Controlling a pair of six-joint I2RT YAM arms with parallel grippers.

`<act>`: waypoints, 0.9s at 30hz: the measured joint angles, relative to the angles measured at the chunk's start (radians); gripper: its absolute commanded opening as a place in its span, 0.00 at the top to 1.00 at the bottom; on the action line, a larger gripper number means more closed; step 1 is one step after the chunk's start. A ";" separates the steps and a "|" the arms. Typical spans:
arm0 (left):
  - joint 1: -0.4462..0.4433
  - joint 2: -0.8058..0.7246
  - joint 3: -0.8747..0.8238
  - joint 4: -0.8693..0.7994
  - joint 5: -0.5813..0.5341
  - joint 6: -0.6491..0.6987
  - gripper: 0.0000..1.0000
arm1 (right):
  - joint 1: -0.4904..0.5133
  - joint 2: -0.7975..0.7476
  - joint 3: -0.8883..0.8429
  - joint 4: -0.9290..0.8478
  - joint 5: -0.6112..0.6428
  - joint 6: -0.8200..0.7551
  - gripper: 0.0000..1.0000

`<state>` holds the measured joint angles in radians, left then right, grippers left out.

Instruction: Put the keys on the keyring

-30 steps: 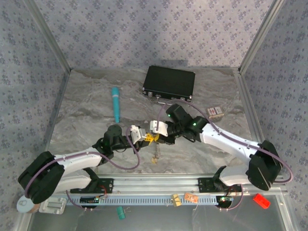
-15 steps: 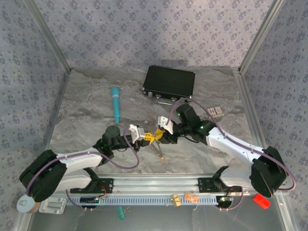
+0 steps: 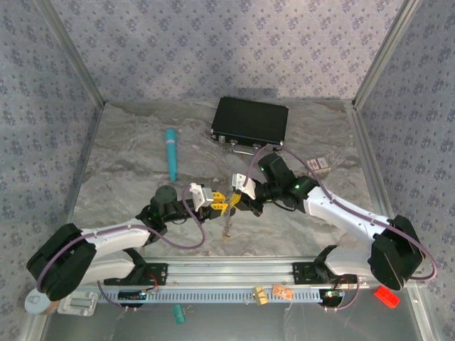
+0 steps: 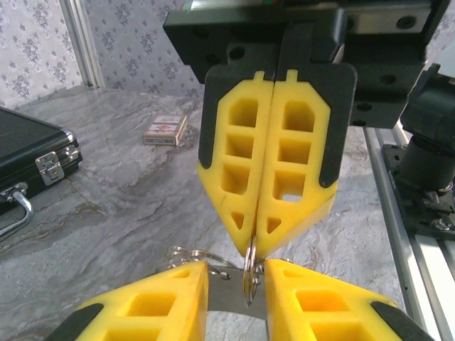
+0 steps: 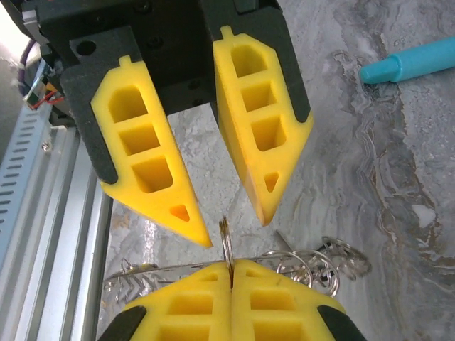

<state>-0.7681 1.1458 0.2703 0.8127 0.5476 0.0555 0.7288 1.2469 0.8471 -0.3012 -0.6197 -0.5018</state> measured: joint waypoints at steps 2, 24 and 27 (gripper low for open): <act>0.000 -0.014 0.000 -0.027 -0.007 0.008 0.75 | 0.017 0.006 0.029 -0.036 0.034 -0.026 1.00; 0.001 -0.045 0.008 -0.145 0.009 0.056 1.00 | 0.125 0.096 0.181 -0.195 0.223 -0.146 0.89; 0.001 -0.045 0.009 -0.145 0.023 0.056 1.00 | 0.099 0.067 0.139 -0.161 0.184 -0.130 0.78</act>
<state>-0.7670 1.1007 0.2790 0.6682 0.5701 0.1120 0.8280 1.3136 0.9859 -0.4622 -0.4358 -0.6315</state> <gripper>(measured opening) 0.045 0.176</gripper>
